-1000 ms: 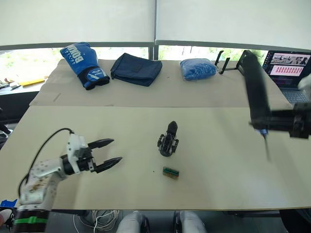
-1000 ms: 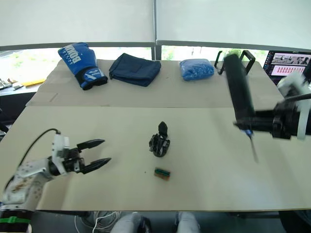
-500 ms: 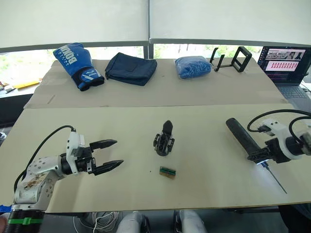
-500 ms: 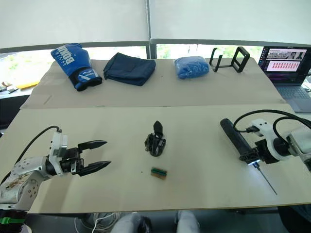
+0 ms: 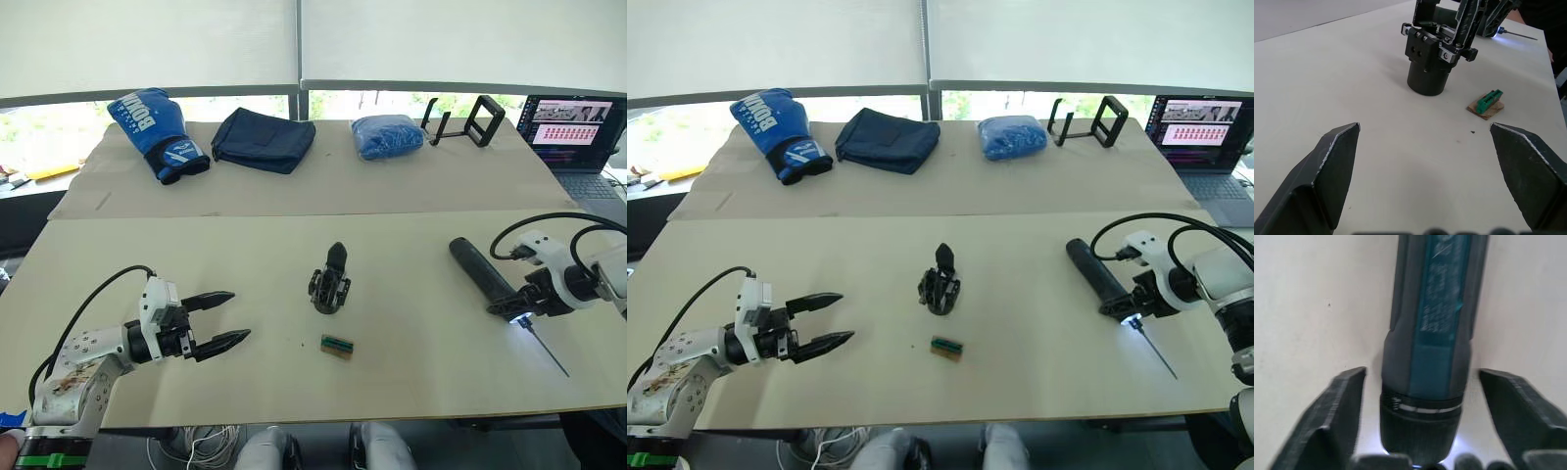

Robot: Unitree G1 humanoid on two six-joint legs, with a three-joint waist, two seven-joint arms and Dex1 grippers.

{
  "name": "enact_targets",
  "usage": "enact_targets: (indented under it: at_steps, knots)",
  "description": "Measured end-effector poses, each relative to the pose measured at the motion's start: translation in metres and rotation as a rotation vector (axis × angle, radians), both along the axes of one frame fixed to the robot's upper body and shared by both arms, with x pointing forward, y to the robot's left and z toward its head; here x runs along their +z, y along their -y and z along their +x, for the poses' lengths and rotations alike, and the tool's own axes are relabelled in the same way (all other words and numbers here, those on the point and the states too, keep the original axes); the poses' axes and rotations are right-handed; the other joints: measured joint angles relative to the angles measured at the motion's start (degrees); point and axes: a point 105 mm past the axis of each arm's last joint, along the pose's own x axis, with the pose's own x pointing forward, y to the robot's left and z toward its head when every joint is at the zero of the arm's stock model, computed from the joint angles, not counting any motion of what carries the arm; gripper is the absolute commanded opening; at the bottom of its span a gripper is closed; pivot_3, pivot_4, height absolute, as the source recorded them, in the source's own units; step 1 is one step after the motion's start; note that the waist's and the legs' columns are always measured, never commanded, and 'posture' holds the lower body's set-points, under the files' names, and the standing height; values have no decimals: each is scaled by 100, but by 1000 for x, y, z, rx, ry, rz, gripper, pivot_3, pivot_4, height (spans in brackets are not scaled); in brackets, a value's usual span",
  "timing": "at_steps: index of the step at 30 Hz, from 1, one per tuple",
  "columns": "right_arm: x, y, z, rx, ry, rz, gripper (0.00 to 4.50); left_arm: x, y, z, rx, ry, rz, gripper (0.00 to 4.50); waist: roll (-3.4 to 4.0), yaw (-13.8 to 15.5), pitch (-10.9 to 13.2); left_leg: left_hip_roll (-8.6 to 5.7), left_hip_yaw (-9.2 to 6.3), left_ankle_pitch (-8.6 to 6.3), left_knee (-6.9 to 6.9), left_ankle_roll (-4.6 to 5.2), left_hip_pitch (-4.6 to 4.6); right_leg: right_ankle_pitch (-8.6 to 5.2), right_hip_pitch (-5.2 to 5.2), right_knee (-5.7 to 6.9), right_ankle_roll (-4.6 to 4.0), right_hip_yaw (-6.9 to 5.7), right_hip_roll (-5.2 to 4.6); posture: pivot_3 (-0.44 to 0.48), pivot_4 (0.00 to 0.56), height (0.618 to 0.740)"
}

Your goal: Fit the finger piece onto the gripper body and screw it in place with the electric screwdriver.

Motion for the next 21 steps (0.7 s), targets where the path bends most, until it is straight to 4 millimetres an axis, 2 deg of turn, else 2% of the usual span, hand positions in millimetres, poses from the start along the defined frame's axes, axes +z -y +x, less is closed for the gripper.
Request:
enact_targets:
  at_steps: [3, 6, 7, 10, 13, 16, 19, 21]
  knots:
    - [8, 5, -5, 1, 19, 23, 4487, -3, -4, -1, 20, 64, 75, 4500, 5, 19, 1, -2, 0, 0, -1, -1, -1, 0, -1, 0, -1, -1, -1, 0, 150, 740]
    - [30, 17, -16, 11, 84, 24, 4487, -9, -17, -6, 59, 45, 107, 4500, 5, 29, 1, -1, -2, 0, -2, -1, -3, 0, -4, -1, -2, -1, -1, 0, 150, 740]
    - [38, 16, -21, 62, 121, 35, 4487, -10, -21, -7, 73, 44, 117, 4500, 5, 34, 1, 1, -4, 0, -3, -1, -2, -1, -2, -3, -1, -3, 1, 0, 150, 740]
    - [58, -9, -29, 290, 271, 133, 4487, -9, -34, -7, 114, 62, 153, 4500, 0, 21, -1, 6, -5, 1, -3, -3, 7, -8, 7, -1, 11, -2, 4, 0, 150, 740]
    - [66, -45, -35, 557, 544, 256, 4487, -10, -47, -10, 148, 83, 200, 4500, -21, -2, -11, 12, 0, 2, -9, -7, 31, -18, 25, -3, 29, 0, 13, 0, 150, 740]
    - [59, -67, -49, 731, 727, 291, 4487, -15, -58, -13, 174, 88, 239, 4500, -20, 24, -11, 9, 5, 2, -12, -7, 41, -19, 31, 2, 31, 7, 10, 0, 150, 740]
    - [42, -85, -70, 854, 756, 311, 4487, -18, -65, -13, 202, 92, 274, 4500, -20, 92, -11, 7, 3, 2, -11, -6, 43, -6, 37, 3, 6, 7, 6, 0, 150, 740]
    - [32, -93, -78, 875, 748, 332, 4487, -20, -67, -14, 203, 97, 291, 4500, -21, 110, -11, 7, 2, 1, -9, -6, 47, -3, 41, 3, 2, 7, 4, 0, 150, 740]
